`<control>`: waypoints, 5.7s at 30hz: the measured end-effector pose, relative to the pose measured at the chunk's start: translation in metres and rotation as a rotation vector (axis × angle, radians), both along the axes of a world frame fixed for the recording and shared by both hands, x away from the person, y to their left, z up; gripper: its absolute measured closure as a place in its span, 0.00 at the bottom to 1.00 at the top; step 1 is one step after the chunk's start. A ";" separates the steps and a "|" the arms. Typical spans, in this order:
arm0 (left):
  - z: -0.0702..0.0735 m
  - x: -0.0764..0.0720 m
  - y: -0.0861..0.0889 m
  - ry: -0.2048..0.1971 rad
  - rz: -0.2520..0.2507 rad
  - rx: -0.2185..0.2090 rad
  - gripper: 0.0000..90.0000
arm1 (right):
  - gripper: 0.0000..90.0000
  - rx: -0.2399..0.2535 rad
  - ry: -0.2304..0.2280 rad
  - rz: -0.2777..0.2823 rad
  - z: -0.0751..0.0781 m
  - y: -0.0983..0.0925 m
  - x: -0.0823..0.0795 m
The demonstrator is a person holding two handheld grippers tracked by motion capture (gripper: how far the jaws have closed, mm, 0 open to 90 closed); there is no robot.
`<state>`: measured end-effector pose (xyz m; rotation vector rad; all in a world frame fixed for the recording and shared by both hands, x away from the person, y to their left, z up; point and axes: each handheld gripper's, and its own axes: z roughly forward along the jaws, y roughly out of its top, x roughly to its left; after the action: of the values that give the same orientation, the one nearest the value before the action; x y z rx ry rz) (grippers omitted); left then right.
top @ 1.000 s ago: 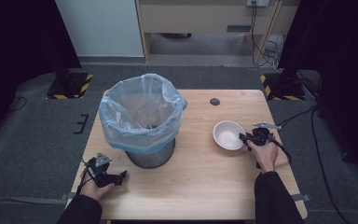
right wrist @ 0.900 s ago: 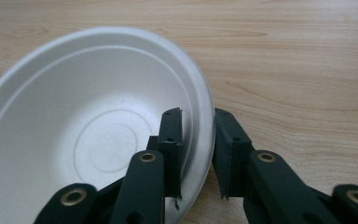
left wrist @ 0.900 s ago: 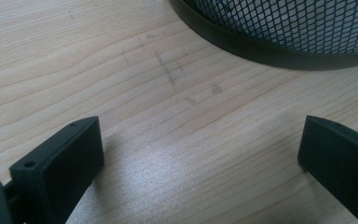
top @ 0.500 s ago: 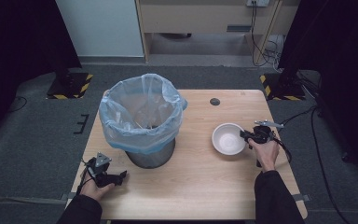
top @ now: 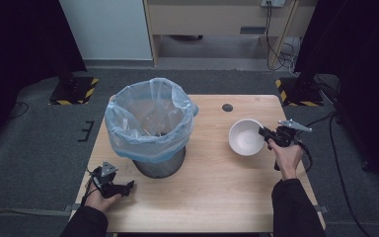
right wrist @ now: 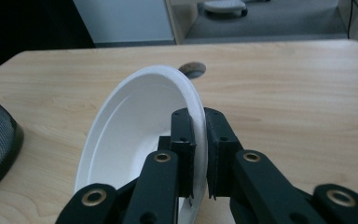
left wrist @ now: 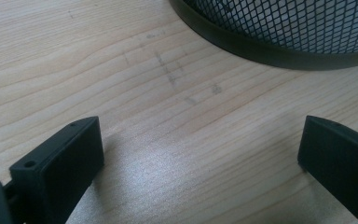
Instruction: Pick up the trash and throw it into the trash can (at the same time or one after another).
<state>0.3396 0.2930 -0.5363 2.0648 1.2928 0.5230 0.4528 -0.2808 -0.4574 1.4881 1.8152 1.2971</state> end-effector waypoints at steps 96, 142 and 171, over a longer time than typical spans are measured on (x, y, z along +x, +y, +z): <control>0.000 0.000 0.000 0.000 -0.001 0.000 0.00 | 0.93 0.261 -0.555 0.290 0.204 0.150 -0.042; 0.000 0.000 0.000 0.000 -0.004 -0.001 0.00 | 0.56 0.125 -0.422 0.450 0.166 0.240 -0.019; 0.000 0.000 0.000 -0.001 -0.003 0.000 0.00 | 0.24 -0.008 -0.051 0.238 0.005 0.058 -0.054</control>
<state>0.3395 0.2933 -0.5363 2.0660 1.2893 0.5221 0.3992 -0.2232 -0.4519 1.2508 2.0088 1.4216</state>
